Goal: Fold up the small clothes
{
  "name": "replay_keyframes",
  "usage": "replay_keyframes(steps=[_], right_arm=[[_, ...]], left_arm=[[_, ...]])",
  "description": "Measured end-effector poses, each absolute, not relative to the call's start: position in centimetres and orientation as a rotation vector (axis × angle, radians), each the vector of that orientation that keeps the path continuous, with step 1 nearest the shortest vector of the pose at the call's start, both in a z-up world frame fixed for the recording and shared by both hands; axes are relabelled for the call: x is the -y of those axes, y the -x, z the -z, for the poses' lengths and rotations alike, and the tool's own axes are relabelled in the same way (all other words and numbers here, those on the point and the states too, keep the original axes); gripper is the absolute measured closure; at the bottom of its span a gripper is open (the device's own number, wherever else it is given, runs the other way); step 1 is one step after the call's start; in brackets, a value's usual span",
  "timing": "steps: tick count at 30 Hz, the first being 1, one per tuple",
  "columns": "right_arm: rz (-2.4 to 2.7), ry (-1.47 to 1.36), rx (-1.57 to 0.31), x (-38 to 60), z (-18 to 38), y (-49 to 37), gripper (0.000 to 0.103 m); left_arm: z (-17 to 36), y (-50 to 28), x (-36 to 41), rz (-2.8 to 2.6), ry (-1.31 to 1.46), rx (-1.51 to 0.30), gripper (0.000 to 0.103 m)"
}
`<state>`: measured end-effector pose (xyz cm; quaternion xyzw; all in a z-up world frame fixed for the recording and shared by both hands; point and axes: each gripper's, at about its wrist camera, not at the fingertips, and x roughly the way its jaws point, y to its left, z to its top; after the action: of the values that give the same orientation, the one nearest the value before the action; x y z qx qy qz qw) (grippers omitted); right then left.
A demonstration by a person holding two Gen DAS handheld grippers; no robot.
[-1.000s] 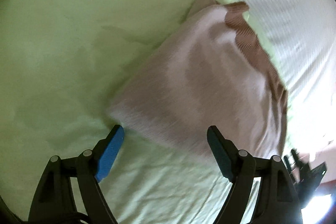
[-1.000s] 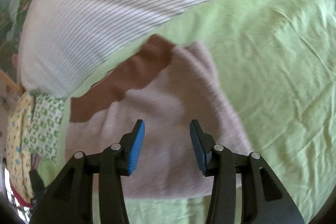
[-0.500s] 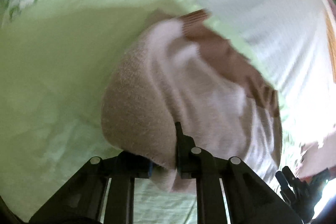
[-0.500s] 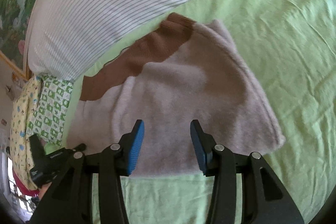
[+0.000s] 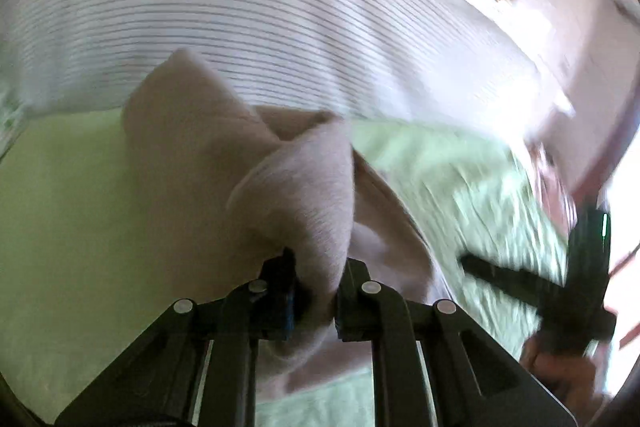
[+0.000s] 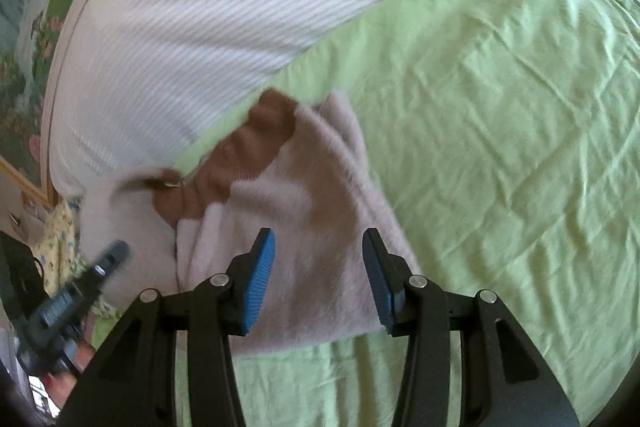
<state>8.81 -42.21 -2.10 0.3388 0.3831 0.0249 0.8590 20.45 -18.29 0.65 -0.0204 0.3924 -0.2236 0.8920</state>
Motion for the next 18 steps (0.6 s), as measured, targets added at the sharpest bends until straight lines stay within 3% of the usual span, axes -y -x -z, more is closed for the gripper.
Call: replay_keyframes(steps=[3,7,10,12,14,18], right_arm=[[-0.112,-0.738,-0.822,43.6,2.2,-10.8,0.056],[-0.216,-0.787,-0.903,43.4,3.6,-14.2,0.039],[-0.295,-0.784,-0.938,42.0,4.1,-16.1,0.035],[-0.323,-0.765,-0.958,41.0,4.3,-17.0,0.033],[-0.35,-0.745,-0.995,40.0,4.9,-18.2,0.03],[-0.412,-0.716,-1.052,38.2,5.7,-19.5,0.03]], left_arm=[[2.2,-20.0,21.9,0.522,-0.063,-0.857,0.09],[5.5,-19.8,23.0,0.519,-0.146,-0.928,0.081],[5.5,-19.1,21.3,0.52,-0.127,-0.94,0.057],[4.9,-18.1,19.9,0.485,-0.135,-0.916,0.033],[4.5,-17.0,18.7,0.43,-0.135,-0.898,0.022],[5.0,-15.4,14.6,0.34,-0.118,-0.922,0.02]])
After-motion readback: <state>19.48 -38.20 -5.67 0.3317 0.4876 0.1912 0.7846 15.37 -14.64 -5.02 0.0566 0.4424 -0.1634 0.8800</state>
